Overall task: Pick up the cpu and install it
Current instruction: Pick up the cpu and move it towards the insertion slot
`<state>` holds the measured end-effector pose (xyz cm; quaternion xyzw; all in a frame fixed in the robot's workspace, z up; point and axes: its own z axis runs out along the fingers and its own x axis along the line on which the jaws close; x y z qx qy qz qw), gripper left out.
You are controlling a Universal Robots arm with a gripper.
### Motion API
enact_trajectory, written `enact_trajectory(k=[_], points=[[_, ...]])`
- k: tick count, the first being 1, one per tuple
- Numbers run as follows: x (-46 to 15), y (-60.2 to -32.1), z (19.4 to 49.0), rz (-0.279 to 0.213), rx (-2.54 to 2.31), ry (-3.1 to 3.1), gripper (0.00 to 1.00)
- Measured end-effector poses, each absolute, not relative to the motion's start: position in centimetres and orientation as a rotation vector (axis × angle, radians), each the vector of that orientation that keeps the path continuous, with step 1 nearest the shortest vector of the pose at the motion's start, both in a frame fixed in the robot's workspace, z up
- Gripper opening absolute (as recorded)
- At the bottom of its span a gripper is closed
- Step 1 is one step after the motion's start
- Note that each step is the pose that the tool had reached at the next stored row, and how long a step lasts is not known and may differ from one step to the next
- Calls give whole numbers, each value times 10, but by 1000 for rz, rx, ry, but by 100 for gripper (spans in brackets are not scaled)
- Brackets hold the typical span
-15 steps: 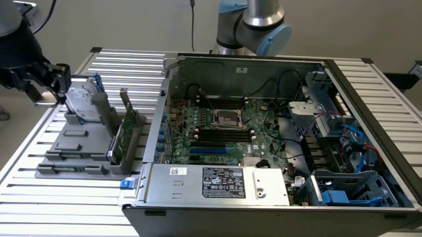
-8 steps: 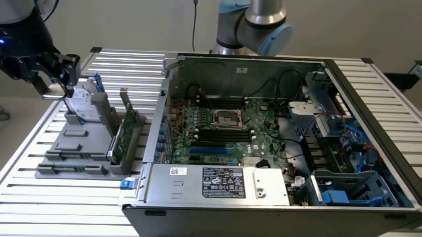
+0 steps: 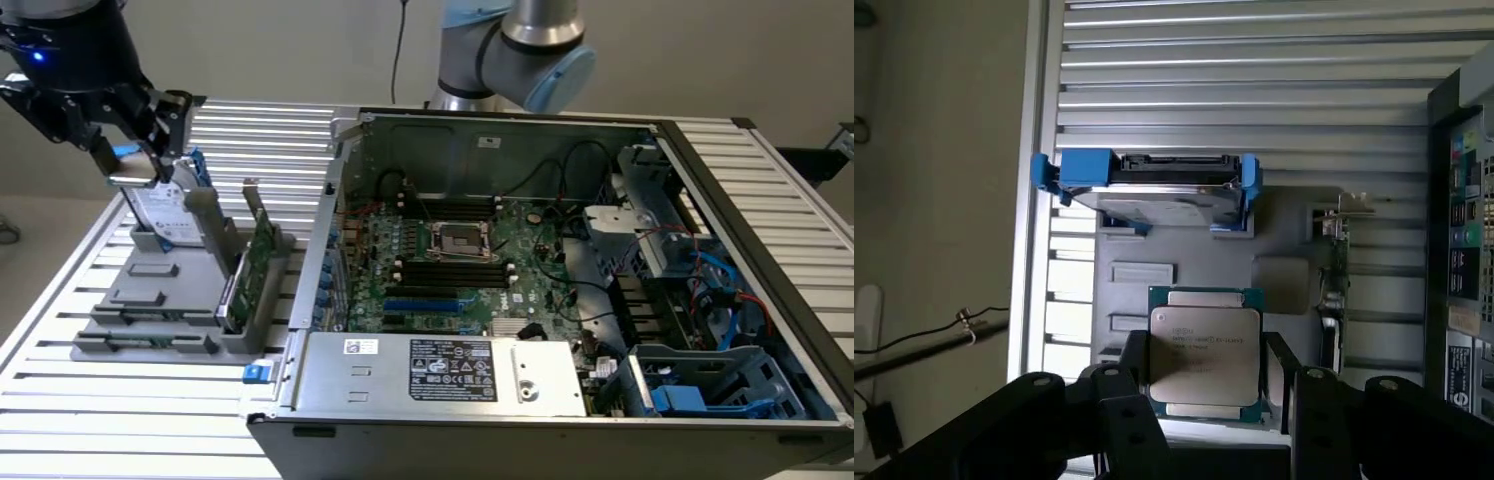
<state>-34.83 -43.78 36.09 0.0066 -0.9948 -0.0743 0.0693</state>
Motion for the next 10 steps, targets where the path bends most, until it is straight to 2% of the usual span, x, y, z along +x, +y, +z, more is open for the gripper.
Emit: enact_trajectory(k=[10], points=[[-303, -438, 383, -223, 18, -2980, 55]])
